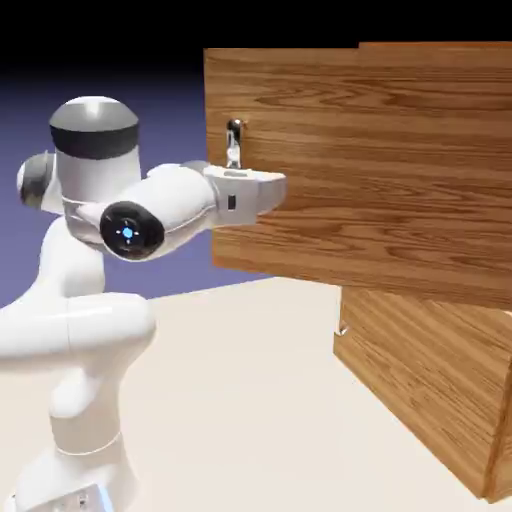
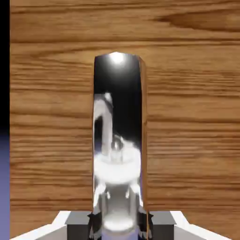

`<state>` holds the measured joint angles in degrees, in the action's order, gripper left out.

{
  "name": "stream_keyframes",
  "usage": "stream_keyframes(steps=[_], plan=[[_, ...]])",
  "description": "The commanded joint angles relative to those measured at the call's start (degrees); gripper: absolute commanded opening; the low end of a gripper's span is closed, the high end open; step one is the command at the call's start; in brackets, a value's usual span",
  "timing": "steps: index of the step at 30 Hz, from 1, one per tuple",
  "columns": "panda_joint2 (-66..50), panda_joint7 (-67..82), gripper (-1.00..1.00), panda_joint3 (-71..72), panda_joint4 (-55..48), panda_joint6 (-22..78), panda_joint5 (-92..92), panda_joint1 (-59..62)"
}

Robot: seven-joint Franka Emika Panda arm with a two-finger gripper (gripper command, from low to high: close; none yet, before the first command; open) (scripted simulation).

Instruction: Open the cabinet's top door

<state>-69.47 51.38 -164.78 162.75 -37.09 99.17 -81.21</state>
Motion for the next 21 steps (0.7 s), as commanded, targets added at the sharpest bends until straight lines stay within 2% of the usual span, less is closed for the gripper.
stream_keyframes(steps=[1, 8, 21], plan=[[2.1, 1.9, -1.00, -0.1, -1.1, 1.2, -1.9, 0.7], [16.6, 15.1, -1.00, -0.3, -9.9, 6.5, -15.8, 3.8], [43.6, 32.1, -1.00, 0.4, -30.5, 8.9, -37.2, 2.4]])
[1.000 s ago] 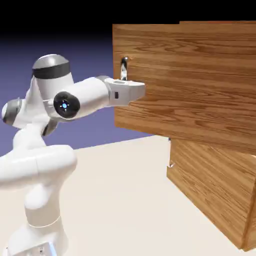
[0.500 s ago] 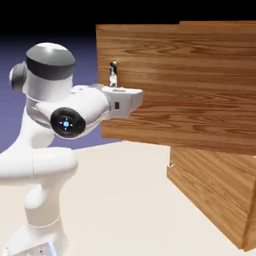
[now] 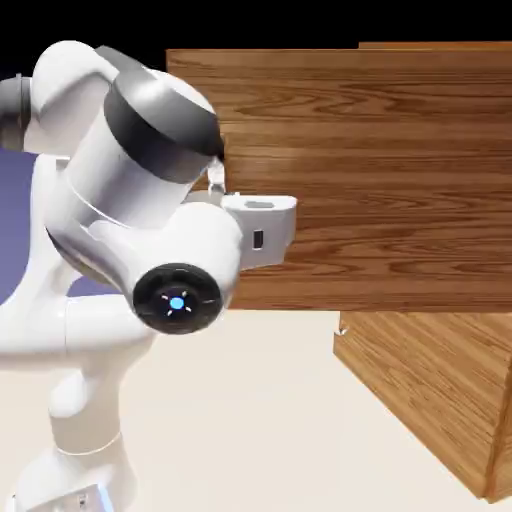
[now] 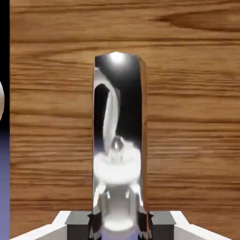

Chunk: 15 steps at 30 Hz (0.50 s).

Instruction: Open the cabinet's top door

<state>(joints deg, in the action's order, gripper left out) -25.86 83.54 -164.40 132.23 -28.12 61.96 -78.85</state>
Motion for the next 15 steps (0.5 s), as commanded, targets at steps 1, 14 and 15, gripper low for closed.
stream_keyframes(steps=[1, 14, 15], plan=[[2.1, 0.8, -1.00, 0.1, -1.9, 0.1, -1.3, -0.2], [27.7, 4.3, -1.00, 2.7, -28.4, 4.8, -12.9, -3.5], [29.5, 4.0, -1.00, 3.0, -30.5, 5.3, -13.4, -3.8]])
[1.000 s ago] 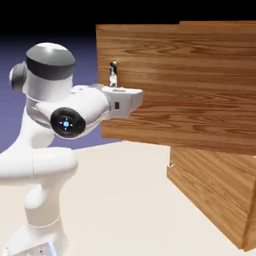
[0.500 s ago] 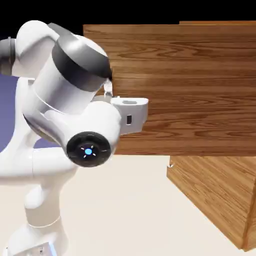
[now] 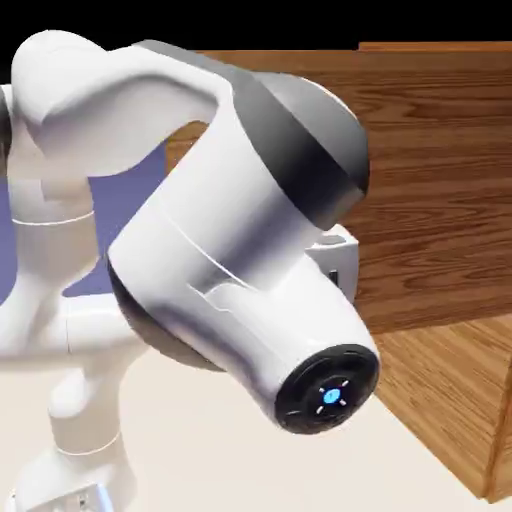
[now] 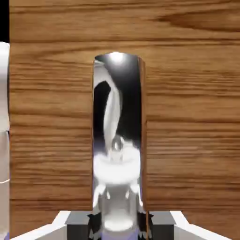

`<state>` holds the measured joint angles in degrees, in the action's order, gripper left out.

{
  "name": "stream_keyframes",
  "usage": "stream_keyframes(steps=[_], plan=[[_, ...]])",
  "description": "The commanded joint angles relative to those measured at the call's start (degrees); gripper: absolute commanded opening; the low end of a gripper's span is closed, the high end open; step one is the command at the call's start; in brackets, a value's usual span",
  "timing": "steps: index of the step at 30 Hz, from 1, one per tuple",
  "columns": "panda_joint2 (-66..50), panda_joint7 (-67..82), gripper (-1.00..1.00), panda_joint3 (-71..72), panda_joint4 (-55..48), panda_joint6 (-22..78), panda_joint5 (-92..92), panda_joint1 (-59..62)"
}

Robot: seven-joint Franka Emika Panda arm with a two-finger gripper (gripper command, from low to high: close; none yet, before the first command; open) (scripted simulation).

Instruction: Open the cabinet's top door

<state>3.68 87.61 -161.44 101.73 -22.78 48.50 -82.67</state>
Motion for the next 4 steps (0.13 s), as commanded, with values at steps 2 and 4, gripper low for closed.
stream_keyframes(steps=[2, 4], plan=[[3.5, -0.7, -1.00, 0.5, -4.2, 1.0, -0.7, -0.5], [6.5, -1.5, -1.00, 1.0, -7.8, 1.9, -1.1, -1.0]])
